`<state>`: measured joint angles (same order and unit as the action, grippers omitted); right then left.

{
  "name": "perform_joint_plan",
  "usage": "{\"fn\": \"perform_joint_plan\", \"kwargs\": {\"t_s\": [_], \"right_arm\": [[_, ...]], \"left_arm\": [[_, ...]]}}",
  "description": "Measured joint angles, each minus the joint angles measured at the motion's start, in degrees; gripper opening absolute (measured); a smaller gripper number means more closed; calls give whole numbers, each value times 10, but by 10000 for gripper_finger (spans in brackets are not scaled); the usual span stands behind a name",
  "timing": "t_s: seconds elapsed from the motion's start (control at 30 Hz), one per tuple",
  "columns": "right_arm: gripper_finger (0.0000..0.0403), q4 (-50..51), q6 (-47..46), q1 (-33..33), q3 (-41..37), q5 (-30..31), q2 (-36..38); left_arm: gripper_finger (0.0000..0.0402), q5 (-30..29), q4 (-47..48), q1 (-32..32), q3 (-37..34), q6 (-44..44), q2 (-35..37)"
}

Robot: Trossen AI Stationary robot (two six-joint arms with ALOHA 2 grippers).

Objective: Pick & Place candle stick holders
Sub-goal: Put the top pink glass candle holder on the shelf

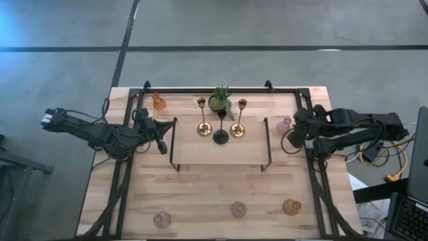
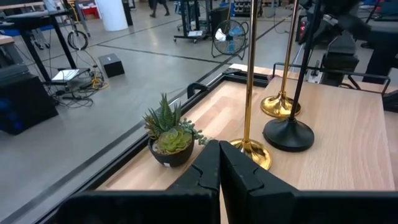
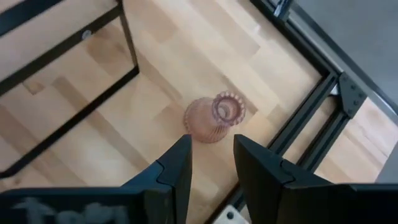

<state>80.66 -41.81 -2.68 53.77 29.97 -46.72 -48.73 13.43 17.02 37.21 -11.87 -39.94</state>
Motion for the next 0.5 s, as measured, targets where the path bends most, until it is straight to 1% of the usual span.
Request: {"fn": "perform_joint_plan", "kwargs": {"t_s": [0.07,0.13,0.23,0.4,0.5], "right_arm": [[102,-19,28,29,-1,-3,0],[96,-35,60,63,-2,-23,0],[87,-46,104,118,-2,-68,0],[75,-54,149,210,-3,-125,-6],[73,-81,174,263,-3,-185,-24]], "left_arm": [[5,0,0,0,0,-3,0],[5,0,0,0,0,-4,0],[5,0,0,0,0,-5,0],[5,2,0,0,0,-5,0],[5,3,1,0,0,-7,0]]}}
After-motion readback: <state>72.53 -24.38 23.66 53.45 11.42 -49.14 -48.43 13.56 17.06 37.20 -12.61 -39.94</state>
